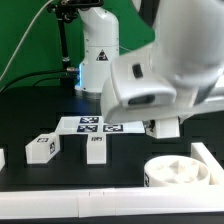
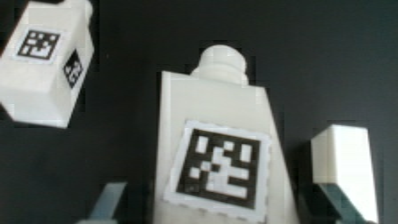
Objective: Assemble stool
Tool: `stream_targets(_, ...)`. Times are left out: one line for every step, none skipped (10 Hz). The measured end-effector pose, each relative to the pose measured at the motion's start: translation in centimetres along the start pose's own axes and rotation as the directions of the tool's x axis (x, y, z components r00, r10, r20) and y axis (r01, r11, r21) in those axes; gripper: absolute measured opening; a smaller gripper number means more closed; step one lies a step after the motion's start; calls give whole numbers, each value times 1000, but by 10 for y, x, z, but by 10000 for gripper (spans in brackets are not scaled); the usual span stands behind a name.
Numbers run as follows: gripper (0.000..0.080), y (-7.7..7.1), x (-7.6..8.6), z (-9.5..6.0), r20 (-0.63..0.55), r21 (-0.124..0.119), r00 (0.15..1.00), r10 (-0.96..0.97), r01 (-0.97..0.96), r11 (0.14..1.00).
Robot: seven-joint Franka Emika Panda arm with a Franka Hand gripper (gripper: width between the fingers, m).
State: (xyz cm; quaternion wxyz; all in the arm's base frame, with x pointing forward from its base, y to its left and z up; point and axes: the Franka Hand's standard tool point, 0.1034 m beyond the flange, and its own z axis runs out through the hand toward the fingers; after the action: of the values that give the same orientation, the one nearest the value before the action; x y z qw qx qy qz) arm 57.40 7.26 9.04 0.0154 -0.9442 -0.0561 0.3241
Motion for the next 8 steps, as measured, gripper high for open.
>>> stream_targets(324, -1, 0, -5, -79, -15, 997, -27, 26, 1000)
stream_targets(324, -4, -1, -24, -124, -22, 989, -79, 77, 997)
stream_targets(324, -5, 3, -57, -204, -37, 972, -121, 116, 993)
stream_targets(325, -8, 10, -81, -292, -59, 946, -143, 131, 990)
stream_targets(325, -9, 18, -87, -386, -68, 911, -144, 127, 990)
stream_targets(325, -7, 17, -83, -430, -74, 892, -141, 121, 990)
stream_targets(325, -5, 21, -89, -522, -85, 842, -139, 111, 990)
stream_targets(325, -5, 27, -91, -600, -111, 784, -160, 117, 987)
